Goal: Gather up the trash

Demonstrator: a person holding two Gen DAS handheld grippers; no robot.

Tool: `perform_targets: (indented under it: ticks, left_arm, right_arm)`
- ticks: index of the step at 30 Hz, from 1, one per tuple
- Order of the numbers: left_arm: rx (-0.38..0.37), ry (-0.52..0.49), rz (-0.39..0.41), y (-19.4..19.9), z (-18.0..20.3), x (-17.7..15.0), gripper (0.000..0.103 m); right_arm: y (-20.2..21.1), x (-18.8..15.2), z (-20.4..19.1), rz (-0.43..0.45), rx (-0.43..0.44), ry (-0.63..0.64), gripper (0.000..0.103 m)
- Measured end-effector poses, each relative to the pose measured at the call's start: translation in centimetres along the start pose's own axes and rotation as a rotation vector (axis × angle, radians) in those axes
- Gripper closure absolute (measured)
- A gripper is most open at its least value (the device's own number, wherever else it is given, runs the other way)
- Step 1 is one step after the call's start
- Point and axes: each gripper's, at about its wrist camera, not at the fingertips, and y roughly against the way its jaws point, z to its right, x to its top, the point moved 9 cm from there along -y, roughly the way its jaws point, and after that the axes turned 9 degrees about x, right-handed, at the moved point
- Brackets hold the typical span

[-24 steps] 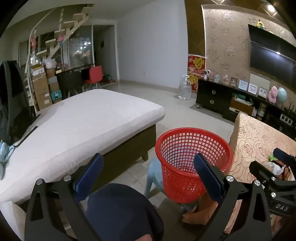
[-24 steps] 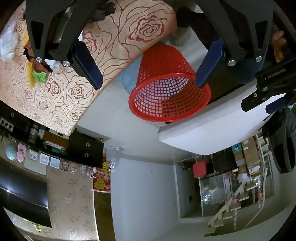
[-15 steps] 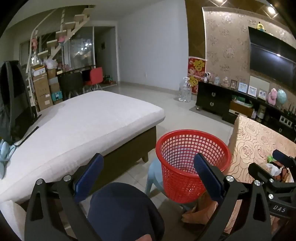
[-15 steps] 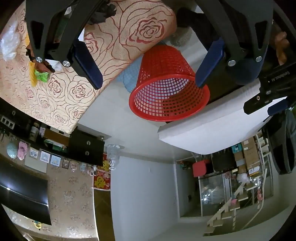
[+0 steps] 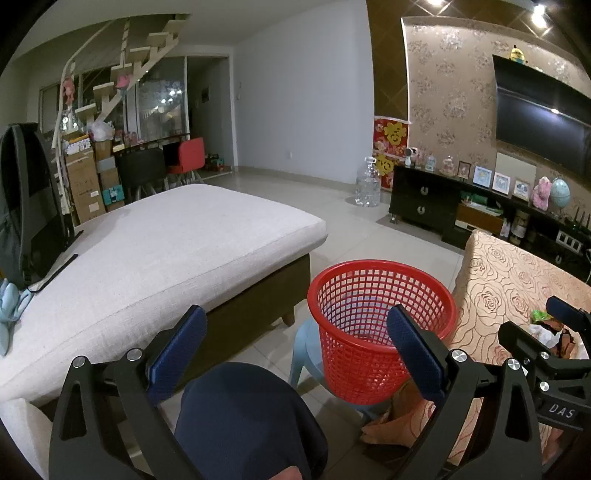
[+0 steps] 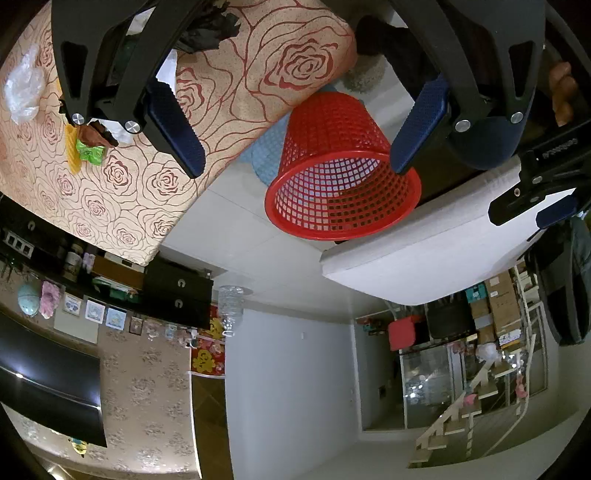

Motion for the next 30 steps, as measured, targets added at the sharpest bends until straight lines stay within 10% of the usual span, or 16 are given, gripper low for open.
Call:
perform_targets:
  ticks: [30]
  left_arm:
    - [0.0, 0.012, -0.01, -0.4, 0.0, -0.7, 0.008]
  right_arm:
    - [-1.2, -0.9, -0.4, -0.029, 0.011, 0.01, 0.006]
